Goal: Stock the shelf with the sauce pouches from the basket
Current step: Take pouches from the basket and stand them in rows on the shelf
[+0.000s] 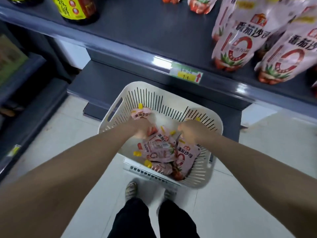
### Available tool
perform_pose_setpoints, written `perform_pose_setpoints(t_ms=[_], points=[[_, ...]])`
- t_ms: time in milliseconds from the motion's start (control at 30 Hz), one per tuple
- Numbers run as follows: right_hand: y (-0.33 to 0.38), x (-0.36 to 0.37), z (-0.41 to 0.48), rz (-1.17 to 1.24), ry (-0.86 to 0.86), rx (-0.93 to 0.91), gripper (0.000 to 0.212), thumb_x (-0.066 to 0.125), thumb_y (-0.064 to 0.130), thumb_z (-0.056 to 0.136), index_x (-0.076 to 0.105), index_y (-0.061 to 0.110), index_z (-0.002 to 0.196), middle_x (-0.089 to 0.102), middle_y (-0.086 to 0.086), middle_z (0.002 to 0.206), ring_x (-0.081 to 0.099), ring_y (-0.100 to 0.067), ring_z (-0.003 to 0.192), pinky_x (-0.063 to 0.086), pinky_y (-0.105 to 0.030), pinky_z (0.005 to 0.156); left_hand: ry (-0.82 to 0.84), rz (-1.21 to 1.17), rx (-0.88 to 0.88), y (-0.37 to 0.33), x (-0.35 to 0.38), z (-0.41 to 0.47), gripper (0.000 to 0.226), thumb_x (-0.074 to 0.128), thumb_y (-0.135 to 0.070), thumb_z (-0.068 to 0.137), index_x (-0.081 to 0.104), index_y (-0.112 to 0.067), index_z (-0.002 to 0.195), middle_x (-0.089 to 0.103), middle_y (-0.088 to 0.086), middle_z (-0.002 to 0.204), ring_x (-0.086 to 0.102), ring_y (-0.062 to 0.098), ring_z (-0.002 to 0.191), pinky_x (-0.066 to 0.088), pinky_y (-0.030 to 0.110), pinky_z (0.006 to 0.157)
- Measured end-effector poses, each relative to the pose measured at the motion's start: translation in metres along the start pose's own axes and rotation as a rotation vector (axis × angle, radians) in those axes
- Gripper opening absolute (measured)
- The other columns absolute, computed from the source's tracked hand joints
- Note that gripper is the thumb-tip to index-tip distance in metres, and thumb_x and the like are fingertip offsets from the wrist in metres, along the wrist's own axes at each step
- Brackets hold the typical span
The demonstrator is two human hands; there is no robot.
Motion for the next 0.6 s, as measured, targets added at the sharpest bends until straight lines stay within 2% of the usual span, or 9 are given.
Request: perform_pose_setpoints(t_ms=[67,133,200,233,267,333,433,500,600], points=[[0.003,0.015,0.005,0.047,0.034,0.061,0.021,0.044,-0.001,0.088,0.051,0.009,0.071,0.061,-0.011,0.092,0.062,-0.032,0.106,0.053,-0.040,0.086,0.066,0.015,-0.011,0.007,0.014,0.011,0.020,0.059,-0.012,0.085,0.063,-0.009,0.105,0.064,0.006,0.115,0.055,0.023,0.112,0.038,0.036,0.097],[0.005,0.026,0.007,0.082,0.010,0.169,0.016,0.043,0.003,0.091,0.057,0.010,0.091,0.061,-0.011,0.099,0.061,-0.030,0.106,0.051,-0.037,0.085,0.154,0.091,0.041,0.016,0.027,0.019,0.029,0.052,-0.009,0.089,0.057,-0.004,0.117,0.062,0.012,0.116,0.059,0.024,0.099,0.047,0.031,0.085],[0.000,0.033,0.011,0.159,-0.073,0.364,0.026,0.042,0.003,0.091,0.058,0.009,0.112,0.063,-0.012,0.102,0.062,-0.029,0.102,0.053,-0.039,0.084,0.123,0.261,0.161,0.034,0.043,0.040,0.045,0.054,-0.037,0.088,0.054,-0.009,0.123,0.064,0.016,0.117,0.058,0.023,0.088,0.054,0.036,0.084],[-0.006,0.040,0.014,0.238,-0.109,0.484,0.029,0.043,0.003,0.091,0.057,0.005,0.117,0.063,-0.013,0.108,0.062,-0.030,0.103,0.053,-0.037,0.080,0.151,0.275,0.228,0.042,0.055,0.055,0.060,0.056,-0.056,0.080,0.052,-0.016,0.124,0.065,0.015,0.119,0.059,0.022,0.087,0.054,0.040,0.088],[-0.011,0.044,0.015,0.348,-0.147,0.611,0.030,0.045,0.004,0.092,0.057,0.003,0.120,0.062,-0.014,0.113,0.061,-0.031,0.105,0.051,-0.035,0.075,0.168,0.376,0.292,0.045,0.062,0.062,0.067,0.057,-0.064,0.074,0.048,-0.023,0.126,0.065,0.012,0.122,0.061,0.022,0.088,0.055,0.042,0.088],[-0.016,0.052,0.017,0.539,-0.194,0.786,0.039,0.049,0.010,0.092,0.047,0.000,0.129,0.057,-0.017,0.123,0.059,-0.033,0.111,0.051,-0.036,0.078,0.146,0.605,0.372,0.035,0.061,0.051,0.057,0.056,-0.040,0.084,0.033,-0.033,0.136,0.051,0.012,0.136,0.063,0.029,0.101,0.055,0.043,0.085],[-0.015,0.061,0.022,0.686,-0.273,0.870,0.057,0.051,0.008,0.090,0.026,-0.003,0.140,0.041,-0.024,0.138,0.047,-0.038,0.125,0.046,-0.043,0.097,0.073,0.441,0.412,0.017,0.061,0.039,0.078,0.056,-0.017,0.087,0.009,-0.032,0.147,0.024,0.010,0.153,0.046,0.036,0.127,0.049,0.049,0.094],[-0.015,0.065,0.025,0.734,-0.350,0.859,0.055,0.049,-0.001,0.087,0.027,0.003,0.137,0.037,-0.025,0.139,0.041,-0.040,0.127,0.042,-0.045,0.100,0.041,0.487,0.504,0.016,0.061,0.041,0.083,0.059,-0.016,0.085,0.007,-0.027,0.148,0.024,0.010,0.152,0.040,0.035,0.132,0.046,0.051,0.099],[-0.015,0.071,0.031,0.713,-0.385,0.853,0.055,0.046,-0.008,0.086,0.029,0.004,0.136,0.036,-0.027,0.137,0.043,-0.040,0.124,0.043,-0.045,0.099,0.038,0.466,0.540,0.019,0.053,0.044,0.071,0.056,-0.017,0.088,0.018,-0.024,0.148,0.030,0.009,0.149,0.039,0.030,0.132,0.041,0.044,0.105]])
Point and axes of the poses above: each hand's wrist, its own z-axis towards the middle knuckle, its own x-axis out of the palm, y = z × x, the point moved 2 cm from there along z, towards the middle knuckle
